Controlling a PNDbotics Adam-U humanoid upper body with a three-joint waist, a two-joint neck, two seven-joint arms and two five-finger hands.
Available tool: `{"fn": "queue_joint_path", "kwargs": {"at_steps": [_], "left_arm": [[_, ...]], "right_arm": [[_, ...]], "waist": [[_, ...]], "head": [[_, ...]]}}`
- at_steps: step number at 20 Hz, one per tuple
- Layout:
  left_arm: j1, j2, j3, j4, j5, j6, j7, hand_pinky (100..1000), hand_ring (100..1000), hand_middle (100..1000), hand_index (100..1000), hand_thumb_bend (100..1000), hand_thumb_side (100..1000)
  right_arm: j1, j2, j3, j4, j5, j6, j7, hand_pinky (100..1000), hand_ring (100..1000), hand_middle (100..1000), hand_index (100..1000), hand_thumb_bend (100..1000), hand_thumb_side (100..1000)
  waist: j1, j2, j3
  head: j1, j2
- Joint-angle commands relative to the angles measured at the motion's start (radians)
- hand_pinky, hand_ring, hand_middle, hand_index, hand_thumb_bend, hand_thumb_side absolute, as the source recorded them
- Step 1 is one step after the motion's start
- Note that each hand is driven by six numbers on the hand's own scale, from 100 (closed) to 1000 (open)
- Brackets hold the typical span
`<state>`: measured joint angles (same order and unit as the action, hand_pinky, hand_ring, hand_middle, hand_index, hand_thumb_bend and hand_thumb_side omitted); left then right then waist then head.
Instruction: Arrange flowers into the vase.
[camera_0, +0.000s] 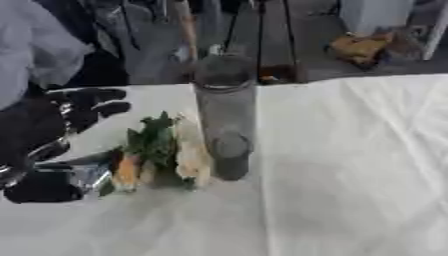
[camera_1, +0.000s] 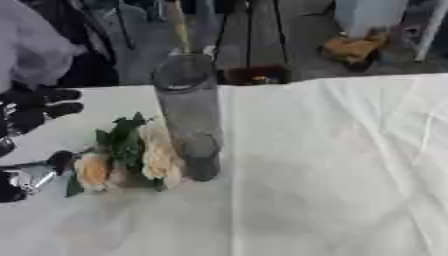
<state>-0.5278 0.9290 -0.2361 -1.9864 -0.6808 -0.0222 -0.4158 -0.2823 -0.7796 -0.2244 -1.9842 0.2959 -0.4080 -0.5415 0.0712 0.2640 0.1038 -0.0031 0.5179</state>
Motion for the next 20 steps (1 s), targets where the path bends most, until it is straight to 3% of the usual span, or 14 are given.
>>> {"fn": "queue_joint_path", "kwargs": {"at_steps": [1,7,9,12,15,20], "left_arm": [[-0.021,0.014,0.059,-0.014,0.023,0.017,-0.095,868,982,972,1000,315,1000],[-0.012,0.018,0.069,-0.014,0.009,0.154,-0.136,881,1000,987,1000,336,1000],[-0.008,0.018,0.066,-0.014,0.010,0.169,-0.155,890,1000,997,1000,331,1000],[-0.005,0.017,0.062,-0.014,0.007,0.183,-0.194,897,1000,1000,1000,265,880],[-0.006,0.015,0.058,-0.014,-0.003,0.202,-0.235,900,1000,1000,1000,237,834],[-0.012,0.013,0.045,-0.010,-0.054,0.202,-0.281,923,1000,1000,1000,371,819]], "right_arm": [[-0.005,-0.030,-0.008,-0.016,-0.008,0.001,0.003,875,1000,852,898,100,1000],[-0.005,-0.029,-0.007,-0.016,-0.008,0.001,0.004,875,1000,852,898,100,1000],[-0.006,-0.029,-0.007,-0.016,-0.009,0.001,0.004,876,1000,852,898,100,1000],[-0.006,-0.028,-0.006,-0.016,-0.009,0.002,0.005,876,1000,852,898,100,1000],[-0.006,-0.028,-0.006,-0.016,-0.010,0.002,0.006,876,1000,852,898,100,1000],[-0.007,-0.027,-0.004,-0.016,-0.012,0.002,0.009,876,1000,851,898,100,1000]], "waist": [[-0.006,-0.020,0.002],[-0.007,-0.020,0.004],[-0.007,-0.020,0.004],[-0.007,-0.019,0.003],[-0.008,-0.019,0.001],[-0.008,-0.017,-0.002]], "head": [[-0.004,-0.007],[-0.001,-0.007],[0.000,-0.006],[0.002,-0.006],[0.004,-0.007],[0.006,-0.010]]}}
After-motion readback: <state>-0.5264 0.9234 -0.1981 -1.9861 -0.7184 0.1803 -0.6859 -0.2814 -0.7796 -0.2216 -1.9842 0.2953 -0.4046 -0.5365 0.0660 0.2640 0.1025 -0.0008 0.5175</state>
